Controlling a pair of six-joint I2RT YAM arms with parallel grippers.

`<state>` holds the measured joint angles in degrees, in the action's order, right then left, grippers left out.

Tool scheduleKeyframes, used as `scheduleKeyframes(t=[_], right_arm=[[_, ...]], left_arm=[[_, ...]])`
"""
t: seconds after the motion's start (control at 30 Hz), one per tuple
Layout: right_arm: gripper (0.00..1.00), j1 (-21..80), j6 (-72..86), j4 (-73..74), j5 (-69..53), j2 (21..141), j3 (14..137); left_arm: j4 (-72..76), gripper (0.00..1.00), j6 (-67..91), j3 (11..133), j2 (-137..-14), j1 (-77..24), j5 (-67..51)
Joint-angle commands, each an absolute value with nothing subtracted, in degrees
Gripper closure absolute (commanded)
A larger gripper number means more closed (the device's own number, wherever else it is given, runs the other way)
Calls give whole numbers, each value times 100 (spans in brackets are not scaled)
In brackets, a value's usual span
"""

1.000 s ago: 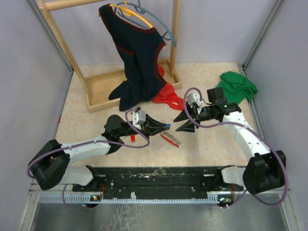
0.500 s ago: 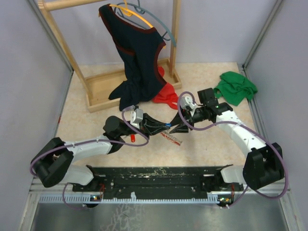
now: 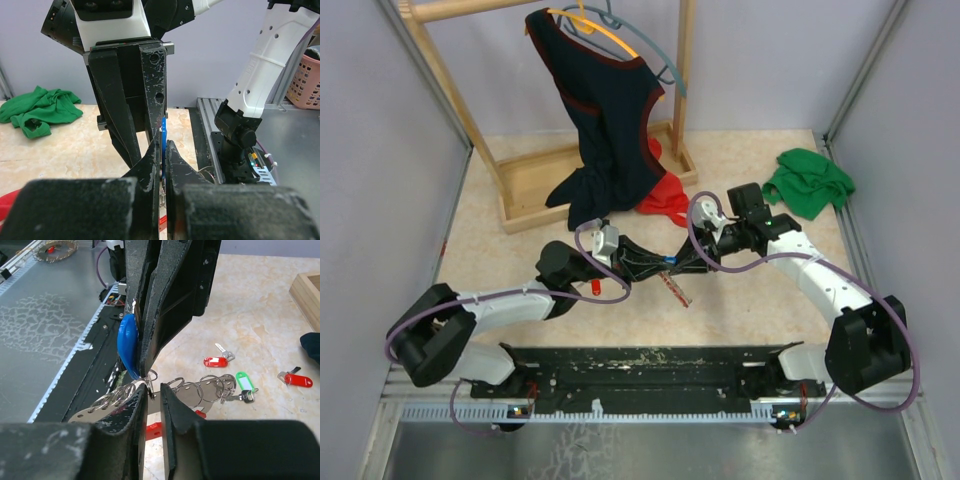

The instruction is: Remove the keys from the keyring

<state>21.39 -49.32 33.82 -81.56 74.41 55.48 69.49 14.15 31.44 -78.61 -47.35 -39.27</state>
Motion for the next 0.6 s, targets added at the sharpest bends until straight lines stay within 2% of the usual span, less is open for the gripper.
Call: scheduleKeyframes(t=[0.0, 0.17, 0.57], right_arm=[[86, 2206, -4966, 3208, -8359, 7403, 5576], [99, 2206, -4955, 3281, -8341, 7366, 5648], [100, 2189, -4766, 3375, -8799, 7348, 5780]], left_arm=[[7236, 100, 1476, 3155, -7854, -4711, -3969], [7137, 100, 1385, 3115, -7754, -4703, -3924], [7362, 100, 1200, 2666, -7421, -4684, -3890]])
